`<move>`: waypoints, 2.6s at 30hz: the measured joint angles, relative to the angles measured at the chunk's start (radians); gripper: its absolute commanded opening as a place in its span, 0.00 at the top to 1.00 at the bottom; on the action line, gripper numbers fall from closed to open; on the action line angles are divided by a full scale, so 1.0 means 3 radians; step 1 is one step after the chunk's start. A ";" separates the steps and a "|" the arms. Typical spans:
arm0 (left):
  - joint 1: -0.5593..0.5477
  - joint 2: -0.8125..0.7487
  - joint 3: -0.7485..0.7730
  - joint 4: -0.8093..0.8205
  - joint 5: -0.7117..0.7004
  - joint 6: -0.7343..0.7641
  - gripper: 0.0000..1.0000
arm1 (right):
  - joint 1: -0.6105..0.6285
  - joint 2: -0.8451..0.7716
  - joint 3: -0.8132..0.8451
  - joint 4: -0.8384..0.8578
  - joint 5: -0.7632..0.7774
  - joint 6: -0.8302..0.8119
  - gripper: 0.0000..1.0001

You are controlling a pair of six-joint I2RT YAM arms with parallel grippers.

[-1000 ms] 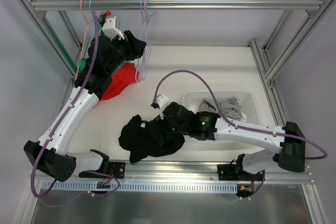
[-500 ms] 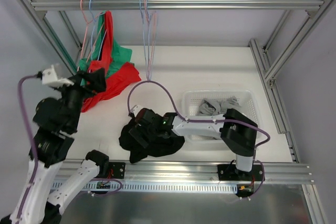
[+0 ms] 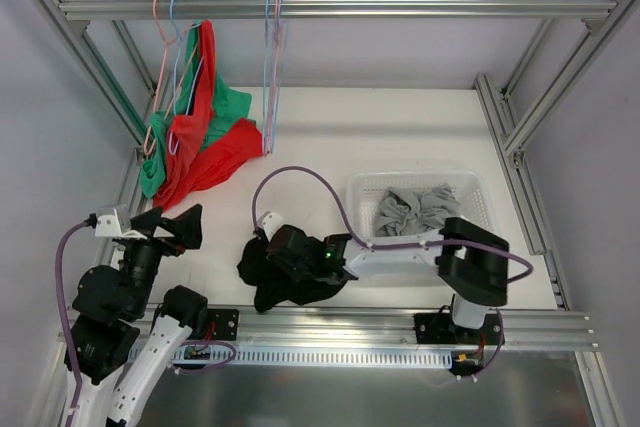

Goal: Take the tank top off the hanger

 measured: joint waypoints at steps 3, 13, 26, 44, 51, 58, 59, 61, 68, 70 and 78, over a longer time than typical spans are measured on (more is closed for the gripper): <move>0.0000 -0.0071 -0.0006 -0.0017 0.0057 0.0004 0.01 | 0.0067 -0.0523 -0.0083 -0.0226 0.0118 -0.0045 1.00; 0.0000 -0.0089 -0.0008 -0.0017 0.0085 0.0004 0.01 | -0.0037 -0.2402 0.0284 -0.0896 0.0838 -0.0264 1.00; 0.0000 -0.0089 -0.0024 -0.0018 0.0141 0.0001 0.01 | -0.1797 -0.3062 0.0005 -0.1512 0.0913 -0.0568 1.00; 0.0000 -0.0018 -0.0036 -0.0020 0.0156 -0.0001 0.01 | -0.2712 -0.2495 -0.2031 -0.0078 -0.0182 0.0122 0.71; 0.0128 0.0397 -0.0003 -0.0010 0.0137 -0.0013 0.01 | -0.2712 -0.2728 -0.1647 -0.0492 -0.0151 0.0411 0.21; 0.0910 0.1033 0.0050 0.0001 0.0557 -0.0004 0.01 | -0.2712 -0.3291 -0.0941 -0.1162 0.0117 0.0514 0.01; 0.0926 0.1108 0.0061 -0.0001 0.0640 0.0006 0.01 | -0.2712 -0.3347 -0.0825 -0.1283 0.0141 0.0488 0.01; 0.0926 0.1213 0.0083 -0.0006 0.0802 0.0039 0.01 | -0.2712 -0.3442 -0.0605 -0.1539 0.0183 0.0418 0.01; 0.0926 0.1212 0.0221 -0.0206 0.1167 0.0223 0.02 | -0.2712 -0.3680 0.0197 -0.2595 0.0465 0.0052 0.01; 0.0926 0.1161 0.0263 -0.0282 0.1191 0.0275 0.01 | -0.2712 -0.3773 0.0375 -0.2853 0.0633 -0.0050 0.01; 0.0926 0.0783 0.0306 -0.0502 0.1198 0.0331 0.01 | -0.2712 -0.4131 0.0573 -0.3611 0.0941 -0.0254 0.01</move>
